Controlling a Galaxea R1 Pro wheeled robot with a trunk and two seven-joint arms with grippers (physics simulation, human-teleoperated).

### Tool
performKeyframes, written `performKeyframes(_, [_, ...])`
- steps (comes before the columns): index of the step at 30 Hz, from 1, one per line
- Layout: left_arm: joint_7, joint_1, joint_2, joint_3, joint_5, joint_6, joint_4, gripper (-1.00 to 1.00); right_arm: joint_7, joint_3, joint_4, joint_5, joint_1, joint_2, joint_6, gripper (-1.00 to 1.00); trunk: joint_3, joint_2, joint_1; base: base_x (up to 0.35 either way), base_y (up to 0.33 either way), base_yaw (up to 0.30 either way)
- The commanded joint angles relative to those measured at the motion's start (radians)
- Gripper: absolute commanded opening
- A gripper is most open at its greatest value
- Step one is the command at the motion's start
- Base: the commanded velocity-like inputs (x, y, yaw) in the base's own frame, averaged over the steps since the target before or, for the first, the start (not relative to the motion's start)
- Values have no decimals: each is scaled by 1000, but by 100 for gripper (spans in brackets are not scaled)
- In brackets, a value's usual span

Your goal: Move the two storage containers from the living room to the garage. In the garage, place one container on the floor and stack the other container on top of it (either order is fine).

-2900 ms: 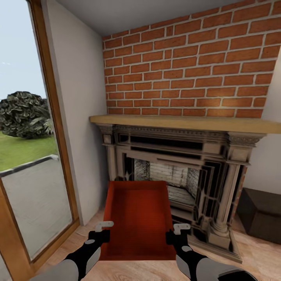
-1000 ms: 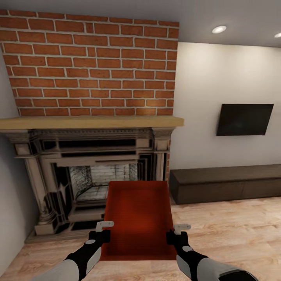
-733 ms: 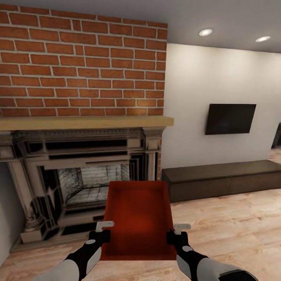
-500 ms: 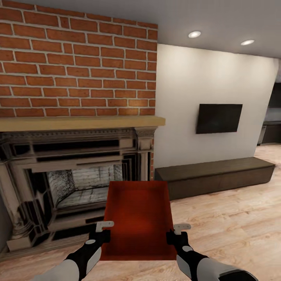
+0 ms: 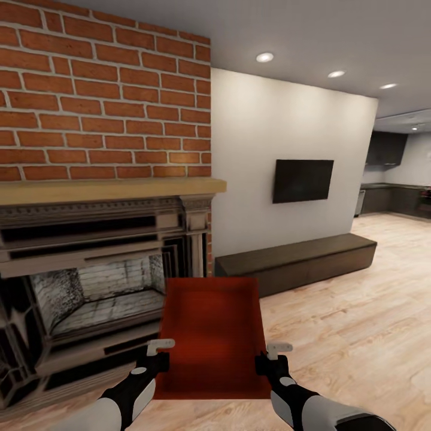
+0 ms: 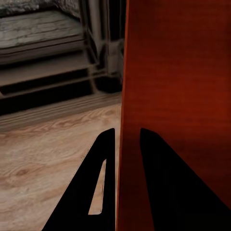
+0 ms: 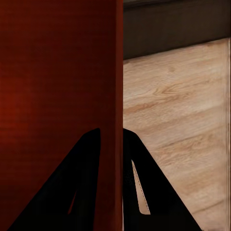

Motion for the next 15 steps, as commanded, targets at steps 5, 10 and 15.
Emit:
performKeyframes(5, [17,-1,18,11,5,-4,1,-100,-5,-7,2,-32,-2,-1,-9,-100,-1,-1,0,0,0,-282])
performKeyframes(10, [17,-1,18,11,5,-4,1,-100,-5,-7,2,-32,-2,-1,-9,-100,-1,-1,0,0,0,-282])
performKeyframes(15, [17,-1,18,11,5,-4,1,-100,-5,-7,2,-32,-2,-1,-9,-100,-1,-1,0,0,0,-282])
